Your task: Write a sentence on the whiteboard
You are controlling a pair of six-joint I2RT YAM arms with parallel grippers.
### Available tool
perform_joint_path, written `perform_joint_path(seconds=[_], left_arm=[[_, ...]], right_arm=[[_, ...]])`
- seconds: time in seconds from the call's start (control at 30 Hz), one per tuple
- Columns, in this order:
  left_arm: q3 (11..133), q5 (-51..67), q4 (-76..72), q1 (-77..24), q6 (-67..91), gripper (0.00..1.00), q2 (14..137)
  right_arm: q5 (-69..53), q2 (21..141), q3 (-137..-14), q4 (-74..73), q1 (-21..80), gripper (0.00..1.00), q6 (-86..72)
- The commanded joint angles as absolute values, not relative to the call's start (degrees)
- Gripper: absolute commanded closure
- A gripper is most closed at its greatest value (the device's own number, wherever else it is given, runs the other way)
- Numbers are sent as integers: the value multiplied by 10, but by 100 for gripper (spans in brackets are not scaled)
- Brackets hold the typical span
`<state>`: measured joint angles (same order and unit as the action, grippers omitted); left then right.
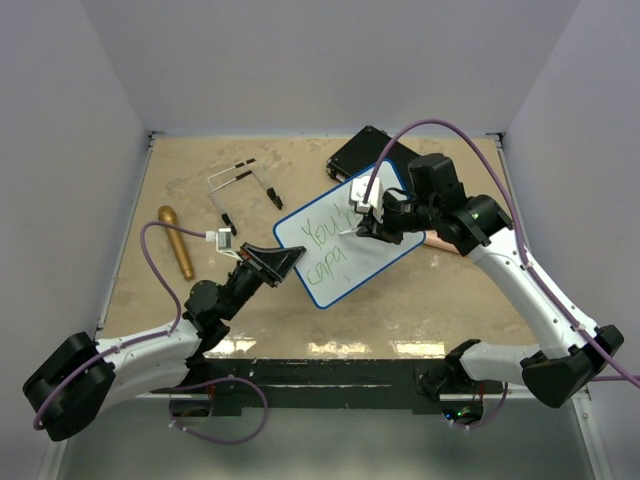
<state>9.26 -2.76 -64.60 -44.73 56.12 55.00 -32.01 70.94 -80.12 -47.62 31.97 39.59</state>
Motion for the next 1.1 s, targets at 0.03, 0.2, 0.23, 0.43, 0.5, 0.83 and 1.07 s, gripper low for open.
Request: perform_joint_path(seconds=[0.03,0.2,0.23,0.43,0.5,0.83,1.07], left_arm=[[134,-28,-748,-444,563,100,526],[135,-33,-744,-444,558,100,519],[136,-33,-744,-444,557,100,519],[141,-40,-742,-445,551,100,519],[143,-44,-743,-444,549,100,519],[156,-48,-743,-443,541,100,525],[145,-44,-730,-443,527,100,519]], right_arm=[[-309,702,-795,-461,322,100,391],[-312,699,-788,-468,322,100,394],[-312,698,-788,-468,322,100,396],[-315,688,-775,-481,322,100,402],[-316,685,-770,-484,322,100,405],[-316,670,-744,-502,323,100,417],[-368,653,-813,-518,312,100,420]])
